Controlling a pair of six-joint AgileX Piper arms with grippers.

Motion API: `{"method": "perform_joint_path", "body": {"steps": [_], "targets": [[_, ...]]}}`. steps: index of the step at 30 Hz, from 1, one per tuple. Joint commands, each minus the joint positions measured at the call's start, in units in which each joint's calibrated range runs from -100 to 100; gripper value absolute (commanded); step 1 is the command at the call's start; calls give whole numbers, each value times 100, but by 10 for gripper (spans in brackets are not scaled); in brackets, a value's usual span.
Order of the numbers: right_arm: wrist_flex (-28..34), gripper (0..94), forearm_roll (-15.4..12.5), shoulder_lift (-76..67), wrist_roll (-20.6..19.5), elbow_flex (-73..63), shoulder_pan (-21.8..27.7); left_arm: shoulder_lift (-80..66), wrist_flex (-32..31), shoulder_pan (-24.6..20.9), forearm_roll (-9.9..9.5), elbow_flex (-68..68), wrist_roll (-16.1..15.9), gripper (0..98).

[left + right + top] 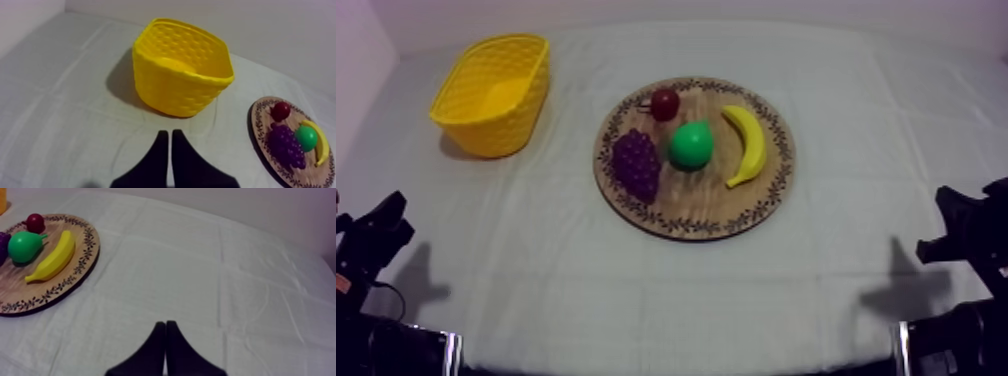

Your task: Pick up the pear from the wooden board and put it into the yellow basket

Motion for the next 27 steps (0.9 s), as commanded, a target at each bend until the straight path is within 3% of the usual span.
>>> {"method": "perform_joint_path", "body": {"steps": [1, 13, 15, 19, 22, 27], "targets": [[3, 3, -2, 1, -2, 4, 1, -3, 3, -3, -1, 0, -5, 1], [3, 3, -2, 1, -1, 4, 1, -3, 3, -5, -1, 0, -14, 1], [3, 3, -2, 1, 1, 4, 1, -3, 71, 0, -1, -14, -169, 1], [3, 3, -2, 1, 2, 4, 1, 159, 130, 1, 58, -232, 15, 1], [3, 3, -2, 1, 0, 4, 1, 865, 513, 40, 121, -1228, 92, 1], [3, 3, -2, 1, -1, 4, 1, 2469, 1315, 155, 274, -3630, -260, 1]]}}
